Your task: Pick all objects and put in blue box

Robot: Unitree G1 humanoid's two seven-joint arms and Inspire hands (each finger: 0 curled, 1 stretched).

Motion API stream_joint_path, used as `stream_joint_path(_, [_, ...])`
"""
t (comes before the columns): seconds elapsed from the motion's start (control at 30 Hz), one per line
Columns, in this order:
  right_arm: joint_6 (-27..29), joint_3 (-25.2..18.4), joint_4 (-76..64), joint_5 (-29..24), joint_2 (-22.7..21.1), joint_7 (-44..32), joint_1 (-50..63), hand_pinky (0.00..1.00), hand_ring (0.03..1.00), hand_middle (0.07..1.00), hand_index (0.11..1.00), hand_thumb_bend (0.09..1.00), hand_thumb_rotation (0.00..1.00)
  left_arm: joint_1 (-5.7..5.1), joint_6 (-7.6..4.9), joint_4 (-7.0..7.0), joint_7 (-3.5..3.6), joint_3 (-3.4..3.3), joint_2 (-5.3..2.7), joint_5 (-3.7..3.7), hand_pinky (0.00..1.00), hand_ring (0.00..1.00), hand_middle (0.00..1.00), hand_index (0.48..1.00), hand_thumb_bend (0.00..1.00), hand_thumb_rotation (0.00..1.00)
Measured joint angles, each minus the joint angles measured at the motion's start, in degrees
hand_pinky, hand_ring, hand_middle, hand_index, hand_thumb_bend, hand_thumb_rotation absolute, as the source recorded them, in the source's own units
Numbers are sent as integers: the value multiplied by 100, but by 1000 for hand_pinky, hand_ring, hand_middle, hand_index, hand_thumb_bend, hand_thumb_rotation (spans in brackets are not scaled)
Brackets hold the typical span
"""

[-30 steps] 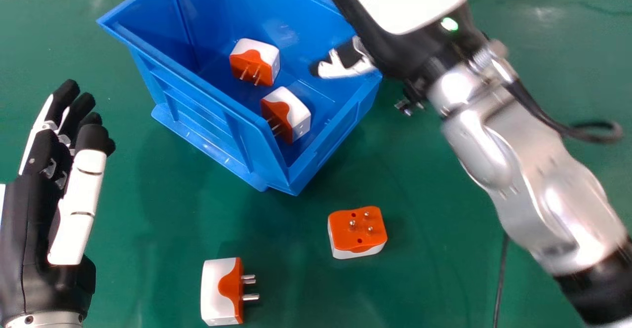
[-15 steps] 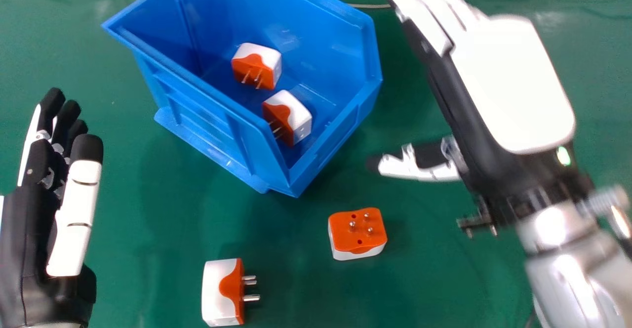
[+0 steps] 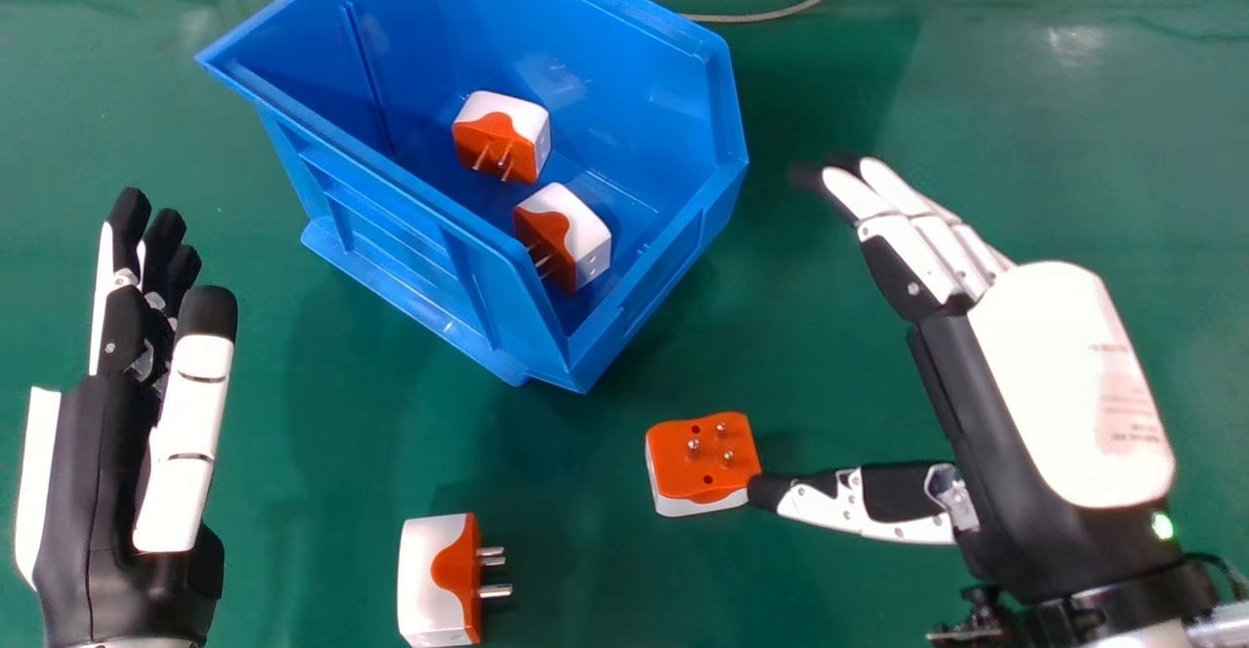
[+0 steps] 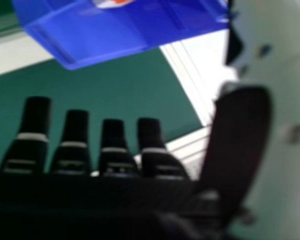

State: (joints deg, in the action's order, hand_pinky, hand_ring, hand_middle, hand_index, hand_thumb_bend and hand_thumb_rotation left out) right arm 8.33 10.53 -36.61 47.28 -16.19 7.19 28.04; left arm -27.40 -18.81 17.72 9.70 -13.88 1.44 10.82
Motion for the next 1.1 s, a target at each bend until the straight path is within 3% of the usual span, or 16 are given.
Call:
stream_joint_path(0.13, [0, 14, 89, 9, 1, -118, 108, 714, 844, 882, 827, 809, 109, -3, -70, -60, 13, -20, 7, 17, 999, 999, 998, 1000, 556, 800])
stream_joint_path(0.23, [6, 88, 250, 41, 2, -163, 125, 706, 834, 871, 812, 814, 110, -15, -70, -65, 20, -42, 12, 52, 1000, 999, 997, 1000, 553, 790])
stream_joint_path(0.47, [55, 328, 915, 200, -45, -202, -120, 683, 813, 847, 791, 816, 109, -81, -76, -57, 20, -57, 23, 51, 1000, 1000, 999, 1000, 563, 793])
stream_joint_path(0.67, [10, 513, 1373, 471, -130, -368, -489, 673, 799, 832, 785, 812, 110, -105, -69, 50, -21, -58, 23, 30, 1000, 999, 996, 1000, 577, 794])
stream_joint_path(1.1, [-500, 935, 2002, 892, -147, -888, -1247, 665, 783, 806, 763, 815, 113, -175, -45, 116, -16, -100, 33, 40, 1000, 999, 1000, 1000, 582, 807])
